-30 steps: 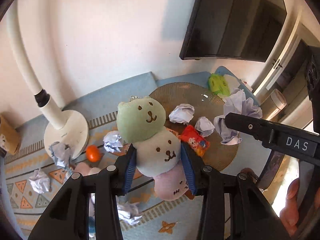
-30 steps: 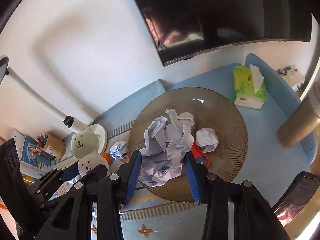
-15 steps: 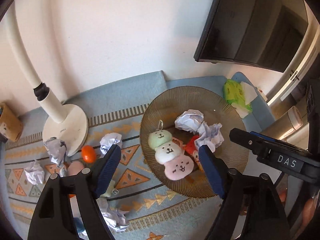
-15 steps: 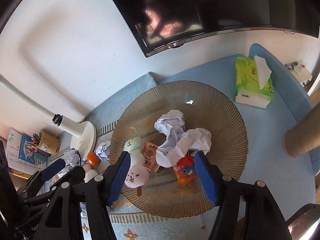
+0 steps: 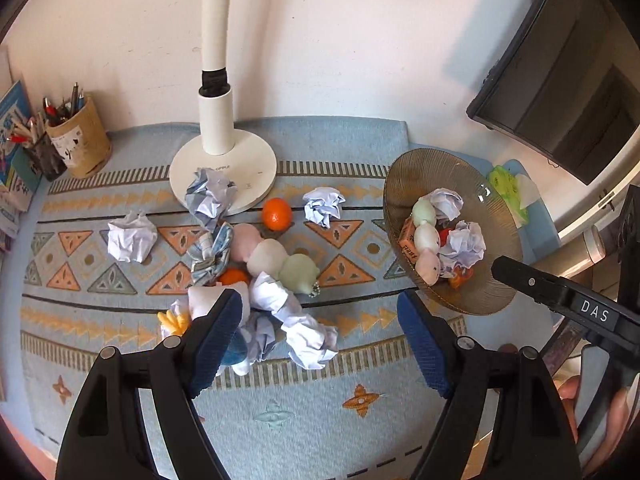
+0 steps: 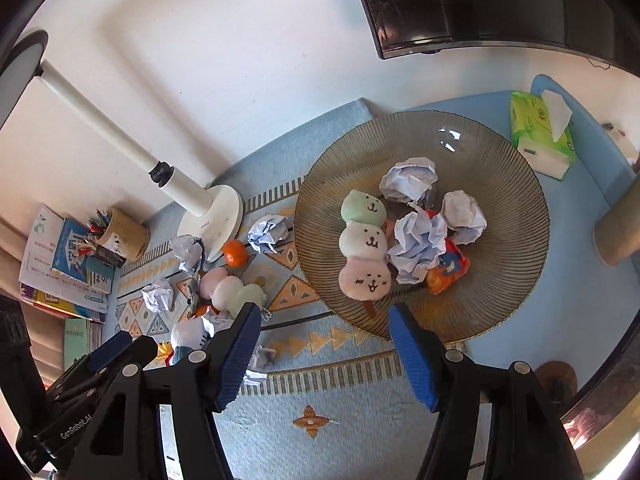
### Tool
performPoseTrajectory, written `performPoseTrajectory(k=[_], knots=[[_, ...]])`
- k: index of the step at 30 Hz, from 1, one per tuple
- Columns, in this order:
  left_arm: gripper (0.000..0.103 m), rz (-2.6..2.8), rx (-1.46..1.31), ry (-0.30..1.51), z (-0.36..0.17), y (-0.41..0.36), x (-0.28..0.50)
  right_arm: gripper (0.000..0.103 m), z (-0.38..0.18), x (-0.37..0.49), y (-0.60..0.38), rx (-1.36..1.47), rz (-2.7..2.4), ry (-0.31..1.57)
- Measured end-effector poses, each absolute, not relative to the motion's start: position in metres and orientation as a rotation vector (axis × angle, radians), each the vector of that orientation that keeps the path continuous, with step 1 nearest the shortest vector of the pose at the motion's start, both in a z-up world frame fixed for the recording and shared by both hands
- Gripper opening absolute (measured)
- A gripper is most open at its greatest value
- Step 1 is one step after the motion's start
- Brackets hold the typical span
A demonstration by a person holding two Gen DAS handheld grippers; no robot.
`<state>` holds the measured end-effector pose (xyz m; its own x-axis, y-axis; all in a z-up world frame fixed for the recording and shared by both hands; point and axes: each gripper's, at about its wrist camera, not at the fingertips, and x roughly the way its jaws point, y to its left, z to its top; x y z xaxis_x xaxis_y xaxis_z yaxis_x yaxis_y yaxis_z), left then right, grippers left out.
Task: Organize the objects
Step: 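Move both tools back toward the lamp base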
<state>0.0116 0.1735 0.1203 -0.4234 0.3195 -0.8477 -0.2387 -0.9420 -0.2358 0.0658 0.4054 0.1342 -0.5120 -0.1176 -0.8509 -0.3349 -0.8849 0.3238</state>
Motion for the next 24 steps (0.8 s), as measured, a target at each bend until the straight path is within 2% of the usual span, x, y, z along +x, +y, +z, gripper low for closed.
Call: performPoseTrajectory(k=[7,17,24], knots=[[0.079,2.355,-1.450,-0.189,0.108,0.116,0.033,0.065,0.131,0.084,0.336,-1.461,2.523,0.672],[0.079,2.312,-1.504,-0.184,0.083,0.050,0.045,0.065,0.105,0.090,0.254,-1.533,2.519,0.649],[0.079,2.243,-1.564,-0.122,0.061,0.042,0.054,0.065,0.091,0.095,0.237,-1.560,2.478,0.688]])
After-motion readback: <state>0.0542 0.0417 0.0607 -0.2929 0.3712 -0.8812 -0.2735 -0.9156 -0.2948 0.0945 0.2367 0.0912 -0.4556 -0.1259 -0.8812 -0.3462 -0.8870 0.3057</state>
